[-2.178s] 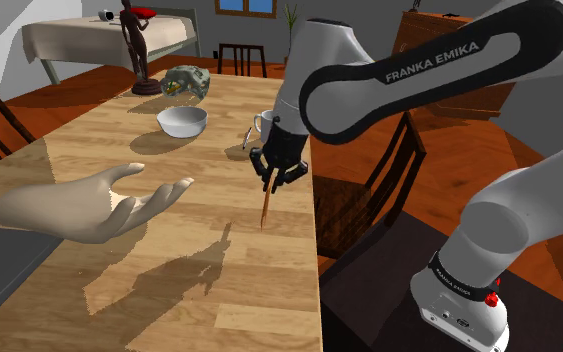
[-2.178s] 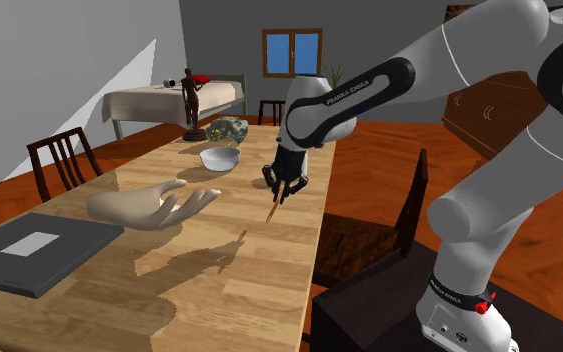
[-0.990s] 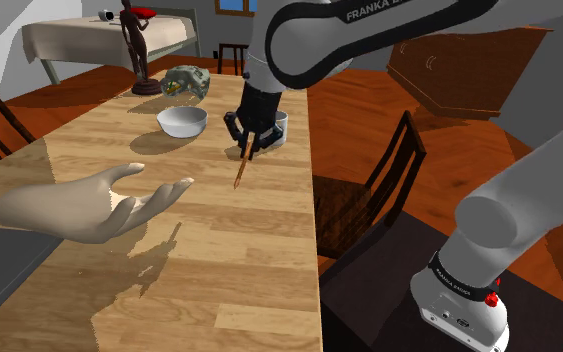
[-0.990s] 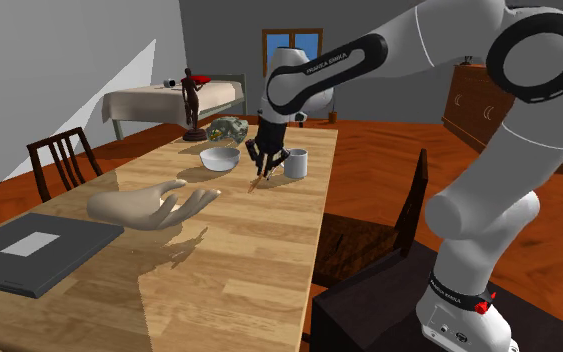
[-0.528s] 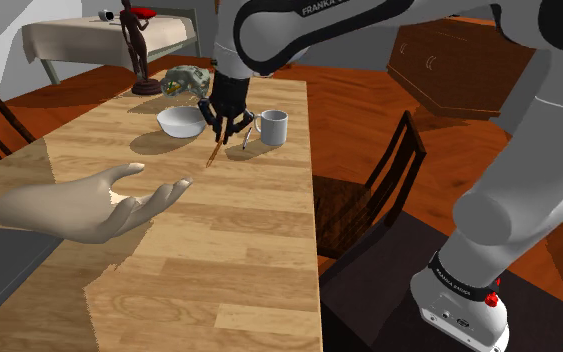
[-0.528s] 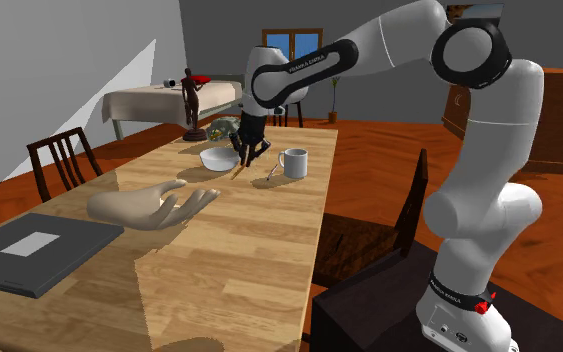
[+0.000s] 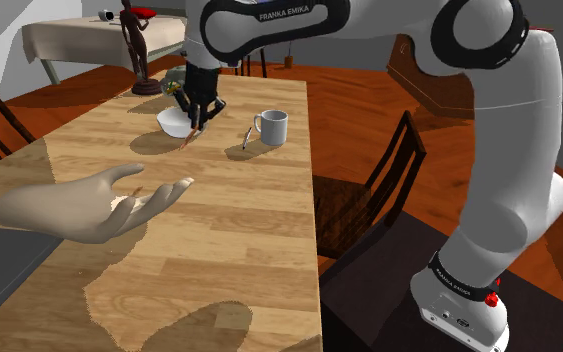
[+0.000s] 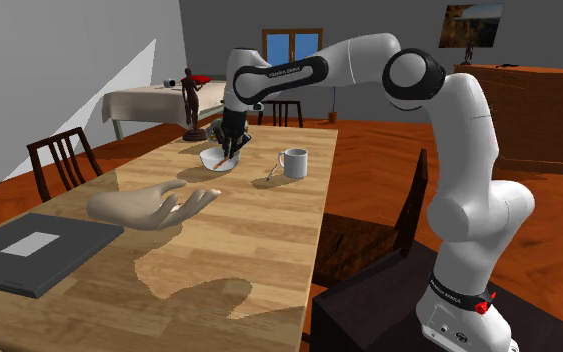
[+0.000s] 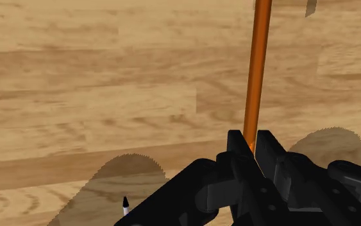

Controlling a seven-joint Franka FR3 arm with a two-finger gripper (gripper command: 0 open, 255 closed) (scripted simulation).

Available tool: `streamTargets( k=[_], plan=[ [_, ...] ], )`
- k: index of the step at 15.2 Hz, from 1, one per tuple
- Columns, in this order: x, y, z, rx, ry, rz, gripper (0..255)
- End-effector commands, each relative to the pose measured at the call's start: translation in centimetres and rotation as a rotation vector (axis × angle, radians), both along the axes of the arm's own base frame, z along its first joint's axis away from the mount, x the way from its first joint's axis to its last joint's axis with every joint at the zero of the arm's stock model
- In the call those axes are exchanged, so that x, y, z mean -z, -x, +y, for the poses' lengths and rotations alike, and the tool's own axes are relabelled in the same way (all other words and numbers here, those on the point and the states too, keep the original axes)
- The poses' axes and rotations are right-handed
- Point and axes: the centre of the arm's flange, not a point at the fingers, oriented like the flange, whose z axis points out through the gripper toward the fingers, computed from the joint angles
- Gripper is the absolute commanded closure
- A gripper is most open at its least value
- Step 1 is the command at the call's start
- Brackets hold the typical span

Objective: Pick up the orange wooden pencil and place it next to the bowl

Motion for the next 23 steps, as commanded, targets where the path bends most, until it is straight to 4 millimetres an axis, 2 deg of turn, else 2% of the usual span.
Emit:
streamTargets(
  k=[1,5,23],
  plan=[
    [0.0,-2.5,0.4,0.001,0.002,0.000,255],
    [0.0,-7.9,0.9,0.001,0.002,0.000,255],
    [9.5,-7.9,0.9,0.001,0.002,0.000,255]
  ],
)
